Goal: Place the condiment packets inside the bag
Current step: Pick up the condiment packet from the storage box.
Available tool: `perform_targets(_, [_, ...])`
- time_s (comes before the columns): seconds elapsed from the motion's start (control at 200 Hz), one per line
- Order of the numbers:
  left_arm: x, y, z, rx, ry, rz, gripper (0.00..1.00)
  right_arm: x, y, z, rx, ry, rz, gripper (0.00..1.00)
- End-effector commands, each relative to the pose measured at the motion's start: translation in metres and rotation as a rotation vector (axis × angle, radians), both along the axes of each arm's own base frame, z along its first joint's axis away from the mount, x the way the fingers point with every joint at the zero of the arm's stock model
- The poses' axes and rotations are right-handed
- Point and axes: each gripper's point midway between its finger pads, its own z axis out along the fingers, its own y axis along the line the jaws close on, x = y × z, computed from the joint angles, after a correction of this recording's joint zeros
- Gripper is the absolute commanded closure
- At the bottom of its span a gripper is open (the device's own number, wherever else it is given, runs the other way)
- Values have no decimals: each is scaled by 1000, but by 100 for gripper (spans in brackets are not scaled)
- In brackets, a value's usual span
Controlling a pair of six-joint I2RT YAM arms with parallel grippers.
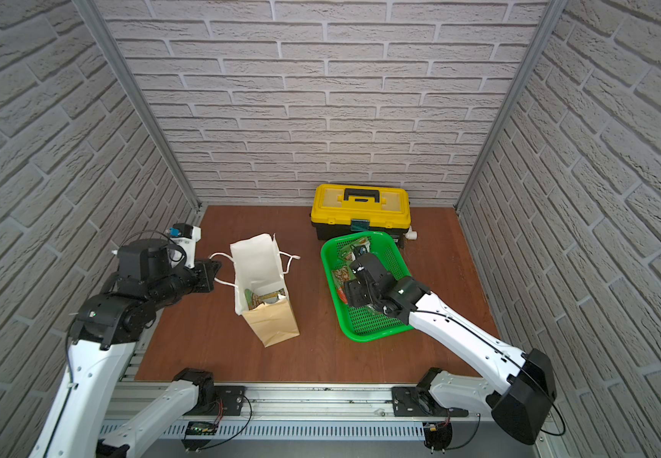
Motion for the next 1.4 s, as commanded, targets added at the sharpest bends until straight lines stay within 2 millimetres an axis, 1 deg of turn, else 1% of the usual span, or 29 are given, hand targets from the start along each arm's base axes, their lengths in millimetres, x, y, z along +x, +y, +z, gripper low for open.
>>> perform_targets(0.0, [1, 3, 2, 10, -13, 11, 93, 2, -26, -20, -154, 21, -47, 26])
perform_targets(0.225, [0, 4, 2, 10, -10, 12, 93, 7, -27, -71, -254, 162, -30, 26])
perform_targets(0.355, [-1, 4, 1, 11, -10, 13, 93, 12, -23, -94, -281, 221, -16, 26])
perform_targets(0.415, [0, 4, 1, 13, -8, 14, 93, 14, -27, -102, -305, 238, -27, 26])
perform_targets(0.445, [0, 4, 1, 15, -7, 13, 93, 16, -30, -105, -325, 242, -36, 27])
perform_targets(0.485, [0, 4, 1, 15, -6, 13, 93, 18, -36, -107, -357, 243, -61, 33])
perform_targets(0.535, [0, 4, 2, 16, -10, 13, 93, 21, -40, -108, -363, 254, -79, 41])
perform_targets(0.59, [-1, 4, 3, 15, -12, 12, 93, 25, -44, -105, -378, 242, -99, 44])
perform_targets(0.7, [-2, 4, 6, 13, -14, 9, 93, 30, -55, -98, -402, 229, -132, 46])
perform_targets(0.84, [-2, 3, 7, 11, -18, 7, 93, 37, -66, -99, -402, 239, -154, 48])
perform_targets(0.95, [0, 2, 7, 6, -18, 3, 93, 43, -69, -98, -392, 240, -160, 48])
perform_targets(1.075, [0, 2, 8, 5, -19, 1, 93, 52, -70, -91, -398, 220, -161, 48])
perform_targets(1.095, [0, 2, 8, 6, -20, 2, 93, 53, -70, -90, -400, 214, -161, 51])
perform_targets(1.195, [0, 3, 10, 11, -22, 4, 93, 60, -70, -82, -398, 185, -167, 80])
perform_targets(1.27, [0, 3, 10, 11, -22, 3, 93, 63, -70, -75, -388, 169, -169, 95])
perform_targets(1.295, [0, 3, 10, 12, -20, 3, 93, 64, -69, -72, -382, 164, -168, 97])
perform_targets(1.395, [0, 3, 10, 13, -21, 2, 93, 65, -62, -53, -323, 120, -156, 97])
